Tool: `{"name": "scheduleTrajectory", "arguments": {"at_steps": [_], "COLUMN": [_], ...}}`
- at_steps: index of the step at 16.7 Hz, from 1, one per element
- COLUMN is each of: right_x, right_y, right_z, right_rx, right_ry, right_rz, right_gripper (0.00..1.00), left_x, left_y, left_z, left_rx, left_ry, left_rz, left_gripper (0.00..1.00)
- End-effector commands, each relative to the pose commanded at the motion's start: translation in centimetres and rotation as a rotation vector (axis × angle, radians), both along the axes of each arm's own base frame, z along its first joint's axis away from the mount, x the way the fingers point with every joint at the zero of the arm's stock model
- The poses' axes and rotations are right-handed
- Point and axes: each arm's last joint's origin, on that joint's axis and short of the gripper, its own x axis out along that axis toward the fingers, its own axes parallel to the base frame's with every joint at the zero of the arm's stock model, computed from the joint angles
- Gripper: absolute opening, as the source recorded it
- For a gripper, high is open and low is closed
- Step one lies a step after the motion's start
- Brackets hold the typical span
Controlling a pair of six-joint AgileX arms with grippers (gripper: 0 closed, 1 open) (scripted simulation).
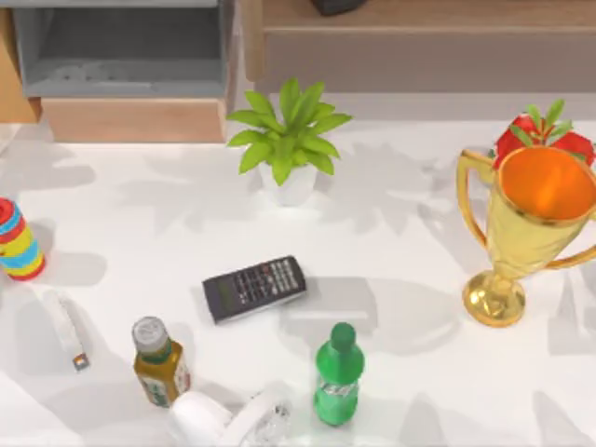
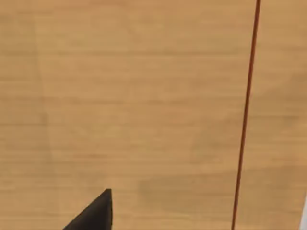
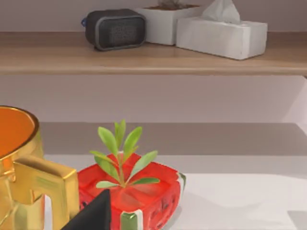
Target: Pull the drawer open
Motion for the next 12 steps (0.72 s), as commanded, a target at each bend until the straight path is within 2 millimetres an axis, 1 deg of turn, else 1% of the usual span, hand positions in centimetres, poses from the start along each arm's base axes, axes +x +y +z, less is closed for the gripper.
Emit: {"name": "scheduleTrajectory", "arguments": {"at_steps": [12], "right_x": [0.0], "right_y": [0.0], "right_z": [0.0], "right_rx": [0.0], "right_ry": [0.0], "right_rz": [0.0], "right_gripper": [1.0], "left_x": [0.0], "left_y": [0.0], "left_z": [0.0], "left_rx": [0.0], "left_ry": [0.0], "left_rz": [0.0], "left_gripper": [0.02]}}
